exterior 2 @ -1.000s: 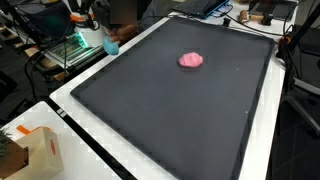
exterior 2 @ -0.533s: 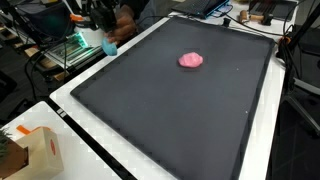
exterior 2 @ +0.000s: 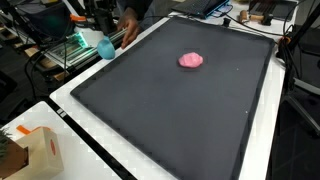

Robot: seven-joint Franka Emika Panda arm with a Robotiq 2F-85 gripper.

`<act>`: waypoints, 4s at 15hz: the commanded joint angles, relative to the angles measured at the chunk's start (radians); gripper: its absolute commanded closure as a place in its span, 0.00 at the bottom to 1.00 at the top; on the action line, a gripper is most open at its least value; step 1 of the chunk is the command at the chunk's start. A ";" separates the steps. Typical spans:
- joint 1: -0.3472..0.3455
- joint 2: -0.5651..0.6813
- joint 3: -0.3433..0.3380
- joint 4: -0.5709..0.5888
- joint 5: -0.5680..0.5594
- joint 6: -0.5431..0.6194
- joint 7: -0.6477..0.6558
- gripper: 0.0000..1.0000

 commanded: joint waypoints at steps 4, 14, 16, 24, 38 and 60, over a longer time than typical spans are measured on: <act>-0.003 0.001 0.002 0.001 0.003 -0.003 -0.004 0.50; -0.003 0.001 0.001 0.001 0.003 -0.003 -0.004 0.50; -0.003 0.001 0.001 0.001 0.003 -0.003 -0.004 0.50; -0.003 0.001 0.001 0.002 0.003 -0.002 -0.005 0.50; 0.309 0.175 -0.262 0.151 0.557 0.033 -0.511 0.75; 0.093 0.777 -0.014 0.452 1.542 -0.293 -1.189 0.75</act>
